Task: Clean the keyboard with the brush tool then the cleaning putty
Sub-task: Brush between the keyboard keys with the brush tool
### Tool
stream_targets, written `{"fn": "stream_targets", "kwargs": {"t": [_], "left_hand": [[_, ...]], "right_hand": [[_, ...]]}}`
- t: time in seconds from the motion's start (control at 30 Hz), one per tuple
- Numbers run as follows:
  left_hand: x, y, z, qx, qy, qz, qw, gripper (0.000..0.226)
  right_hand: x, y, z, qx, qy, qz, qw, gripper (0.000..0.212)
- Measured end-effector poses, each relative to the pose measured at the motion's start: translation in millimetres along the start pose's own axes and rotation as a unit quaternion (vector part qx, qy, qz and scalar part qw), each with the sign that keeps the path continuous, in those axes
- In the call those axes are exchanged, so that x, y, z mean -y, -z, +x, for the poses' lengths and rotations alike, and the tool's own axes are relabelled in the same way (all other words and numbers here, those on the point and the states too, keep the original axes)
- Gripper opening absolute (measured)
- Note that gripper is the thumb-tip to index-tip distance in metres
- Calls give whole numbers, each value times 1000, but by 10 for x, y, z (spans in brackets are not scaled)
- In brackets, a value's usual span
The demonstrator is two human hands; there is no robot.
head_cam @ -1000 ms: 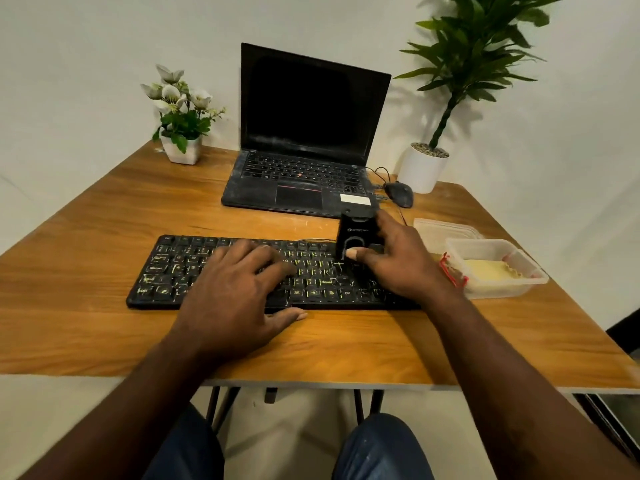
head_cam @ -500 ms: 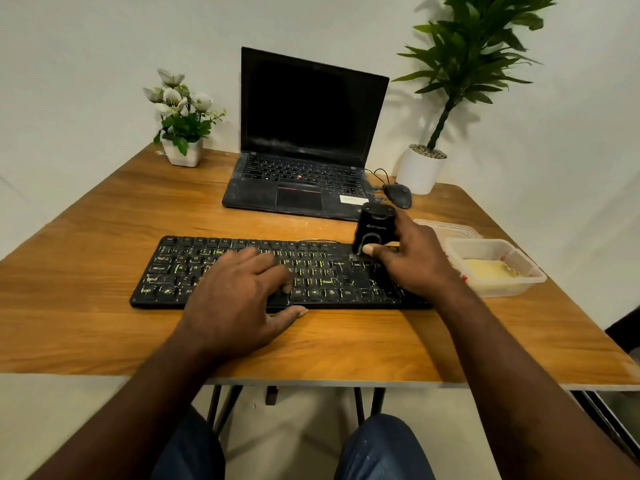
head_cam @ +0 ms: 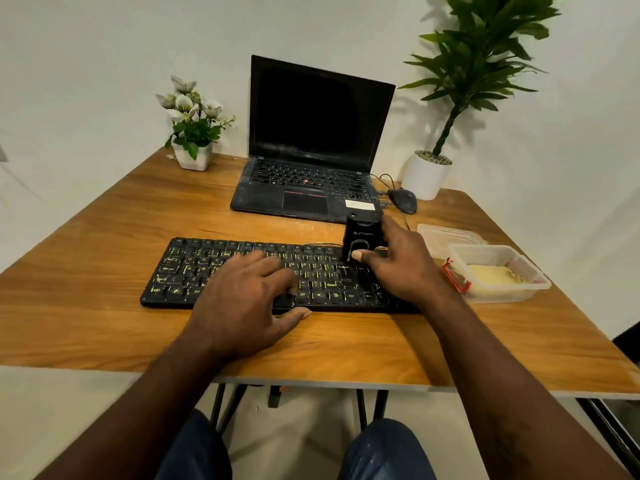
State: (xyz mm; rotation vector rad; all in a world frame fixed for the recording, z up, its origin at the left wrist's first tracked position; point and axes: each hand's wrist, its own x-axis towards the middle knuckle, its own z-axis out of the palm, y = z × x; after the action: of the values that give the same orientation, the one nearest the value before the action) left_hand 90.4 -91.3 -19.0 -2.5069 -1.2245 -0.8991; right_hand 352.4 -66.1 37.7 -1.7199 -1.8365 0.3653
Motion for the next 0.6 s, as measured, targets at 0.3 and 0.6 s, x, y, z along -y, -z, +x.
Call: {"fn": "stream_targets", "kwargs": {"t": [0.3,0.6], "left_hand": [[14,-11,6,12,6,-10,1000,39],[20,-9,-4,12,10,-16,1000,40]], "right_hand": [[-61,148,-50,-4,-36,31,999,58],[-85,127,18,-49,-43,14,998,56]]}}
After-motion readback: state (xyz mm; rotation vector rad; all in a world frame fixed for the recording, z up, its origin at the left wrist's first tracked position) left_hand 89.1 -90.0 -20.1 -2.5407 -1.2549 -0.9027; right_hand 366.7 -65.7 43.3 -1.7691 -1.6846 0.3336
